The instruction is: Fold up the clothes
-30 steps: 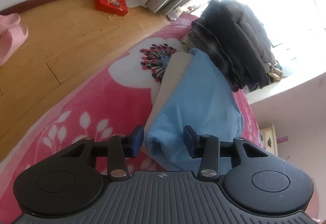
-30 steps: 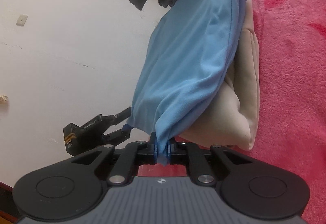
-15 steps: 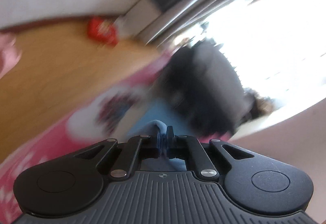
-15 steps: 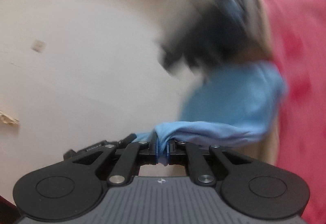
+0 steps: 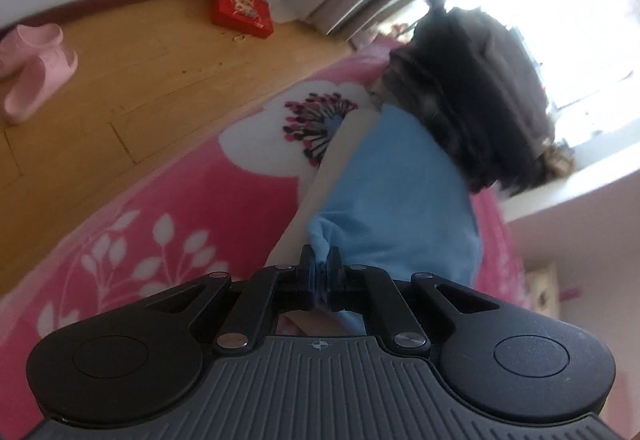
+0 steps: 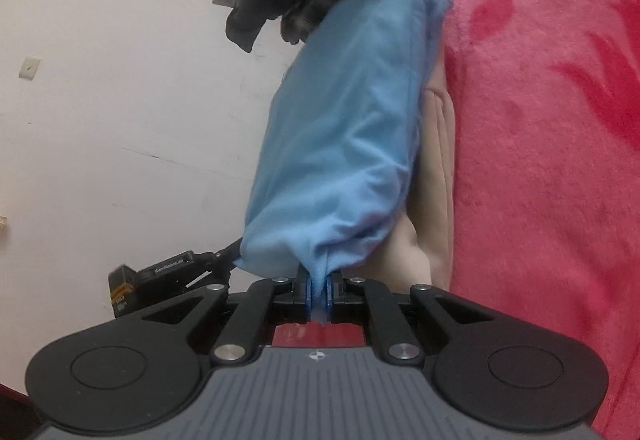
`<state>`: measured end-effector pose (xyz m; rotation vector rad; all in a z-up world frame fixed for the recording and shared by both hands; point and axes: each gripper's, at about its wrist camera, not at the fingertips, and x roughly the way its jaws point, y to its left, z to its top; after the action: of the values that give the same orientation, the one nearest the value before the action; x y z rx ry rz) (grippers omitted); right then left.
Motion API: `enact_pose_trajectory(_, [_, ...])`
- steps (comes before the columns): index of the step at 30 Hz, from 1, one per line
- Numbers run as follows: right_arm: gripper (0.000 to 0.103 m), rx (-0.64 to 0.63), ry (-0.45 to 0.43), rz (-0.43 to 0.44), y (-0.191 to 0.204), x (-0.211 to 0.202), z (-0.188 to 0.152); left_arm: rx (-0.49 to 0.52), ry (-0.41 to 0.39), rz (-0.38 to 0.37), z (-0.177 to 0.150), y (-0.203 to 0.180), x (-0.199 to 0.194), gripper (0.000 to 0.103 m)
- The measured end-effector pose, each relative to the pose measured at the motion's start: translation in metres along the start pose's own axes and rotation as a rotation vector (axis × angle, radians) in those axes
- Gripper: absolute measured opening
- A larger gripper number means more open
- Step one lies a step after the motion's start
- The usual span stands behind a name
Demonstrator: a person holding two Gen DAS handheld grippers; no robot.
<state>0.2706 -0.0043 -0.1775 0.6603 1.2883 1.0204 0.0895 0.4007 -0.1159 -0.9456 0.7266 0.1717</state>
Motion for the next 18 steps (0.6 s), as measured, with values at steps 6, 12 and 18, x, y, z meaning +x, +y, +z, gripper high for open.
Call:
enact_pose_trajectory(6, [0.008, -0.044, 0.008, 0.012, 0.008, -0.001, 0.002, 0.109, 0.022, 0.038, -0.007, -0.007, 0.000, 0.002])
enact_pose_trajectory(12, [0.022, -0.008, 0.104, -0.103, -0.017, 0.015, -0.013, 0.181, 0.037, 0.075, -0.015, -0.007, 0.005, 0.006])
enact_pose_trajectory(18, [0.030, -0.193, 0.116, -0.235, -0.004, -0.026, 0.000, 0.201, -0.071, 0.119, -0.008, -0.007, -0.028, 0.018])
